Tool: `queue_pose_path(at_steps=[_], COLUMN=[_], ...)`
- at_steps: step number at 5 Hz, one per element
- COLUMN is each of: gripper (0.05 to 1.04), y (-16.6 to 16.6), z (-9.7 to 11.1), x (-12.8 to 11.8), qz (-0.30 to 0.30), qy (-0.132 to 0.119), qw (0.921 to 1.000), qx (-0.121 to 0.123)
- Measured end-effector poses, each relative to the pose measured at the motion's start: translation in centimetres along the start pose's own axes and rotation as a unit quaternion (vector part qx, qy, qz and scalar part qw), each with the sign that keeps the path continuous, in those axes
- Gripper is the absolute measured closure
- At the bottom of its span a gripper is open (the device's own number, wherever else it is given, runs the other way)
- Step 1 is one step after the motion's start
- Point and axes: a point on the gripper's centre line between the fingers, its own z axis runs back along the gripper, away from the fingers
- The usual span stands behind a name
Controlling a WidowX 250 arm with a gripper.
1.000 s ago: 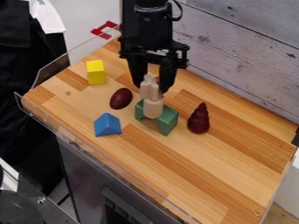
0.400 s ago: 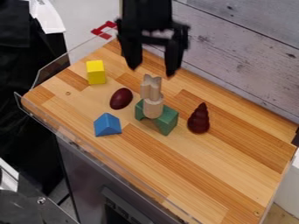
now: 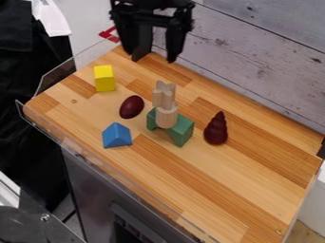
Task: Put the plus on top of the cylinder
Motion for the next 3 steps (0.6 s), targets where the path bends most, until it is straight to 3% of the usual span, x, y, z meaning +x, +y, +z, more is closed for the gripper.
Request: queue_pose_path(at_steps=[3], gripper=[0.085], y=[4.5], z=[-2.9], x=[0.7], qz=[0.109], qy=[0.02], qw=[0.993], qx=[0.041])
